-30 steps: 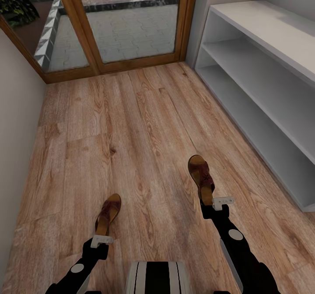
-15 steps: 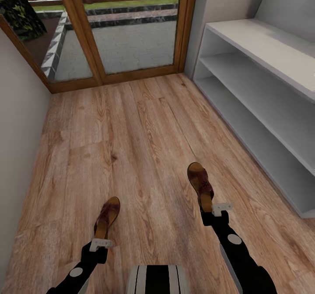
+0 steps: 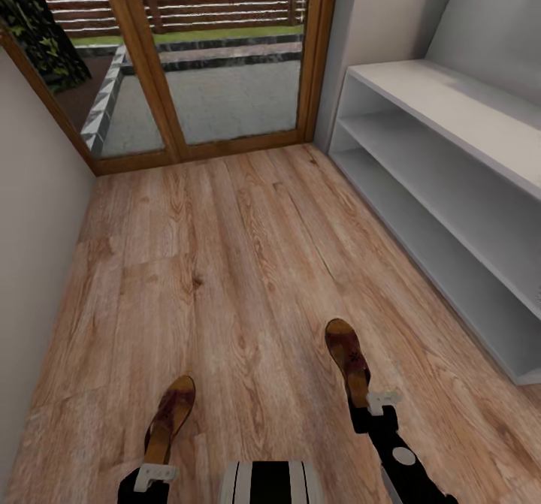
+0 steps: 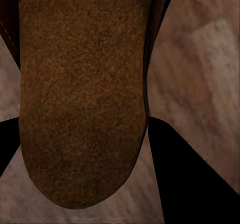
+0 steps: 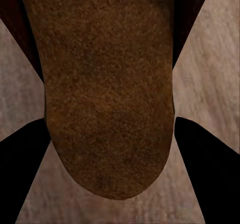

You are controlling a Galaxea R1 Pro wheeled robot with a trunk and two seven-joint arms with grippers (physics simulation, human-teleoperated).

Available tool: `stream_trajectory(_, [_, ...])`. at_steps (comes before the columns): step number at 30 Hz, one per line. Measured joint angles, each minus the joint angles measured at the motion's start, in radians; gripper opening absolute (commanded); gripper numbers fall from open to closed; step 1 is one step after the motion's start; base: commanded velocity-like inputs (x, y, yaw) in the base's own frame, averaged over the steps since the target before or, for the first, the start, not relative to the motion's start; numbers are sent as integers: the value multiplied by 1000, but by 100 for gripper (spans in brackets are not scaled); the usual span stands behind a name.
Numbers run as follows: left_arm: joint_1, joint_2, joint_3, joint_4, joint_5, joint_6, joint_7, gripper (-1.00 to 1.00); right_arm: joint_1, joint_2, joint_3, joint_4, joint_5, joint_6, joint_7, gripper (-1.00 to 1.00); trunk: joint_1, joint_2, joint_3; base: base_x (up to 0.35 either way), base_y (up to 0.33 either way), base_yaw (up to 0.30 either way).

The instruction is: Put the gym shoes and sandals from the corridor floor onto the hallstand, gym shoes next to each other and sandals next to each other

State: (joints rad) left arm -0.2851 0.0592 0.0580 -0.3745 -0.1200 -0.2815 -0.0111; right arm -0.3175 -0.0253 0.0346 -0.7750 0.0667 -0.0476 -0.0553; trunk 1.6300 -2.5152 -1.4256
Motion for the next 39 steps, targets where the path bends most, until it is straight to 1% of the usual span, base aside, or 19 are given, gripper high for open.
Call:
stream_trajectory(1, [2, 0, -1, -1, 0, -2, 1, -100, 0, -1, 1, 36, 0, -42, -3, -100, 0, 0, 4, 0, 0, 0])
stream_trajectory(2, [5, -1, -2, -1, -1, -5, 3, -100, 0, -1, 2, 107, 1, -120, -6, -100, -1, 0, 8, 0, 0, 0])
stream_trajectory(4, [7, -2, -2, -1, -1, -7, 4, -100, 0, -1, 2, 190, 0, -199, -8, -100, -2, 1, 16, 0, 0, 0])
stream_trajectory(5, [9, -3, -2, -1, 0, -9, 4, -100, 1, -1, 4, 261, 0, -272, -9, -100, -2, 1, 19, 0, 0, 0])
stream_trajectory(6, [9, -3, -2, -1, 0, -9, 4, -100, 0, -1, 4, 294, 1, -308, -9, -100, -3, 1, 23, 0, 0, 0])
stream_trajectory(8, [11, -3, -2, -1, 1, -10, 5, -100, 1, -2, 5, 389, 1, -417, -11, -100, -4, 2, 31, 0, 0, 0])
stream_trajectory(11, [12, -2, -1, -1, 2, -11, 5, -100, 1, -3, 6, 446, 1, -478, -11, -100, -5, 3, 43, 0, 0, -47])
stream_trajectory(13, [13, -2, -1, -1, 2, -12, 5, -100, 1, -4, 5, 468, 1, -500, -12, -100, -6, 3, 52, 0, 0, -125])
stream_trajectory(19, [13, -1, 0, -4, 4, -13, 5, -100, 0, -7, 2, 489, -2, -520, -14, -100, -9, 4, 82, 0, 0, -164])
stream_trajectory(39, [14, -2, -1, 2, 5, -15, 5, -100, 0, -7, 1, 500, -5, -524, -16, -100, -18, 9, 187, 0, 0, -171])
